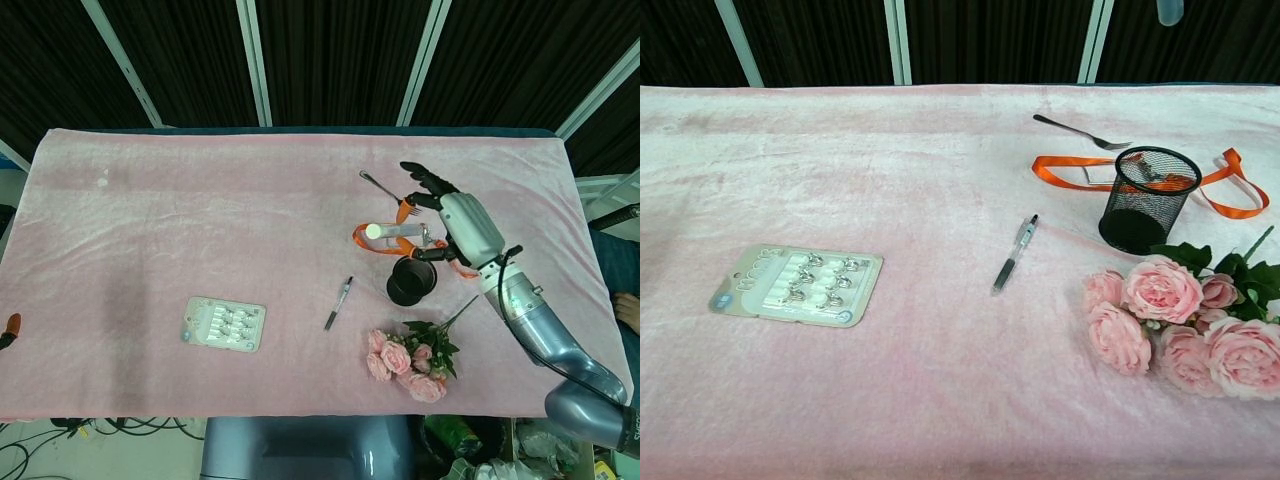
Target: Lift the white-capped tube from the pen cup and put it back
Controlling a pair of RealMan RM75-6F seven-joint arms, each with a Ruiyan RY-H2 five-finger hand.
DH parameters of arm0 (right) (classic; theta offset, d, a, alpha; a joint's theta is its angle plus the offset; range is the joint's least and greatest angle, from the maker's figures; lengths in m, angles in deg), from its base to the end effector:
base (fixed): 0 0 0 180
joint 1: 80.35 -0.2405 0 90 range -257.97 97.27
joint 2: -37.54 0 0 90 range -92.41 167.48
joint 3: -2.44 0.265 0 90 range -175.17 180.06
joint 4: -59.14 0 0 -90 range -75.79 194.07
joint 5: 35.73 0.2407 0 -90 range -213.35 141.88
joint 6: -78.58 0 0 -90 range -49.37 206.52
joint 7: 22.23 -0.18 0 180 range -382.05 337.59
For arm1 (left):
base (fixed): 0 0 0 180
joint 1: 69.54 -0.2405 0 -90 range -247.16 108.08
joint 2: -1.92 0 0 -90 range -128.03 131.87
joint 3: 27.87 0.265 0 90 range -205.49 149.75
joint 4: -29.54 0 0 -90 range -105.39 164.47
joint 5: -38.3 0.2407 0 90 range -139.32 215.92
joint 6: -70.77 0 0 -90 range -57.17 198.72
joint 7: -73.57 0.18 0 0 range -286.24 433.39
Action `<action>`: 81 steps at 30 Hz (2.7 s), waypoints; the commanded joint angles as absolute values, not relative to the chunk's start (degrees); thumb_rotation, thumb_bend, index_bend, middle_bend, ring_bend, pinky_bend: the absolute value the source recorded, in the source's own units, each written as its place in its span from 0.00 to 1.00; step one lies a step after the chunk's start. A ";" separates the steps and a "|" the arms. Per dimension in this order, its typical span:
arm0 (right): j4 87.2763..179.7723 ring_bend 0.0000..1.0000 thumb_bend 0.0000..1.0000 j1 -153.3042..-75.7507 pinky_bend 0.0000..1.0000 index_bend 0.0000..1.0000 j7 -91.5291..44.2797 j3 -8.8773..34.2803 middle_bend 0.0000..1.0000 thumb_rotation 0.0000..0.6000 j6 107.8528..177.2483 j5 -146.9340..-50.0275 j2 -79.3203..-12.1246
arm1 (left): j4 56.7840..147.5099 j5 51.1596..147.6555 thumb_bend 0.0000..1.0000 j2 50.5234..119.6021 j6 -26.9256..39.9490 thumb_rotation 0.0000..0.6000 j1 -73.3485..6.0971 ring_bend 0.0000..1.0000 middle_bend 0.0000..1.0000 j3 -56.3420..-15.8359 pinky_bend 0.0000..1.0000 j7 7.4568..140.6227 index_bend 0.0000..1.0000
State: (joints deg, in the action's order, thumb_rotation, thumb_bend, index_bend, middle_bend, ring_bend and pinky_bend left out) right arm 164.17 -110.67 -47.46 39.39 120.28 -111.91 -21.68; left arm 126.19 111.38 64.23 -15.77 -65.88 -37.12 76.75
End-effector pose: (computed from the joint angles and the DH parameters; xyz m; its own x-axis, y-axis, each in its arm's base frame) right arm -0.0854 -0.4150 0.1467 -0.1357 -0.2915 0.9469 -0.8954 -0.3731 -0.2431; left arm -0.3452 0.2333 0.1750 0.3841 -0.1117 0.9165 0.9094 0.2171 -0.3547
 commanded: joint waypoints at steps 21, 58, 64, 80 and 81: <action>166.64 0.12 0.38 -112.02 0.16 0.64 -109.24 26.54 0.06 1.00 131.84 -136.57 -21.00 | 126.13 111.11 0.34 64.48 -15.97 1.00 -65.92 0.00 0.09 -37.23 0.02 77.23 0.16; 176.47 0.11 0.39 -114.89 0.16 0.66 -78.56 30.66 0.06 1.00 128.62 -115.43 -23.97 | 126.12 110.80 0.34 64.47 -16.76 1.00 -66.22 0.00 0.09 -37.64 0.02 77.49 0.16; 172.76 0.11 0.39 -112.18 0.16 0.66 -115.66 32.28 0.06 1.00 137.91 -129.35 -20.83 | 126.12 110.81 0.34 64.34 -17.11 1.00 -66.38 0.00 0.09 -37.74 0.02 77.42 0.16; 163.26 0.10 0.39 -117.95 0.16 0.66 -74.19 21.37 0.06 1.00 127.97 -128.68 -26.03 | 126.21 110.58 0.34 64.34 -17.10 1.00 -66.44 0.00 0.09 -37.84 0.02 77.55 0.16; 163.14 0.10 0.39 -118.01 0.16 0.66 -69.07 21.08 0.06 1.00 127.62 -127.25 -26.75 | 126.19 110.55 0.34 64.35 -17.05 1.00 -66.42 0.00 0.09 -37.86 0.02 77.53 0.16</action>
State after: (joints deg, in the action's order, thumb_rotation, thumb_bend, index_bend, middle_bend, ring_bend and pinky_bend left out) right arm 167.38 -116.11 -117.01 25.16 132.35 -128.91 -23.86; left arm 126.19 110.55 64.35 -17.04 -66.42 -37.85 77.54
